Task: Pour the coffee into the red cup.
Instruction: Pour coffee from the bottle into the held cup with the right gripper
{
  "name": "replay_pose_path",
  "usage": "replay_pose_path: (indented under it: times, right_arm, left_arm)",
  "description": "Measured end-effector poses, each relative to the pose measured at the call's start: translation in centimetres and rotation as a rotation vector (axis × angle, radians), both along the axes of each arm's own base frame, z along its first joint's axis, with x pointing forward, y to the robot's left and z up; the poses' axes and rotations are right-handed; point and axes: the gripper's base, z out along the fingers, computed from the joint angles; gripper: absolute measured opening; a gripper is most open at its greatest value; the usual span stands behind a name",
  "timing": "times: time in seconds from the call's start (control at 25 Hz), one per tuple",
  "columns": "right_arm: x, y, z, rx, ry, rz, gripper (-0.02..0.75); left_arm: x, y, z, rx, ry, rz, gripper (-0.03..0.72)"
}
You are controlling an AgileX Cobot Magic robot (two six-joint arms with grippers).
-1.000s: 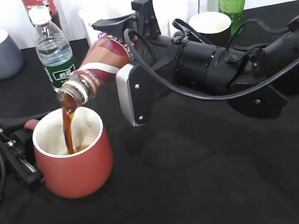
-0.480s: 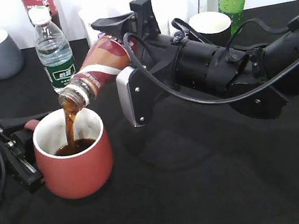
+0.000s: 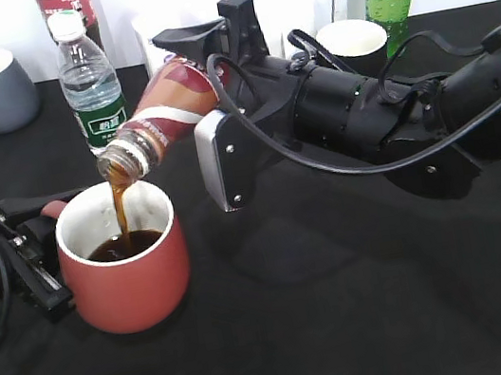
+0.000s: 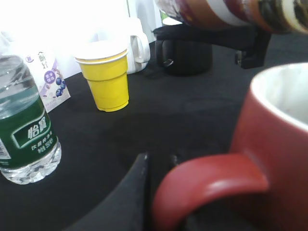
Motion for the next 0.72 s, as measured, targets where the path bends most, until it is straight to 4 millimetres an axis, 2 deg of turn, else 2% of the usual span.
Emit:
replay_pose_path:
  times: [0.72]
  right_arm:
    - [0.00, 0.00, 0.01, 0.001, -0.001, -0.001, 0.533]
  left_arm:
    - [0.00, 0.00, -0.01, 0.001, 0.000, -0.001, 0.083]
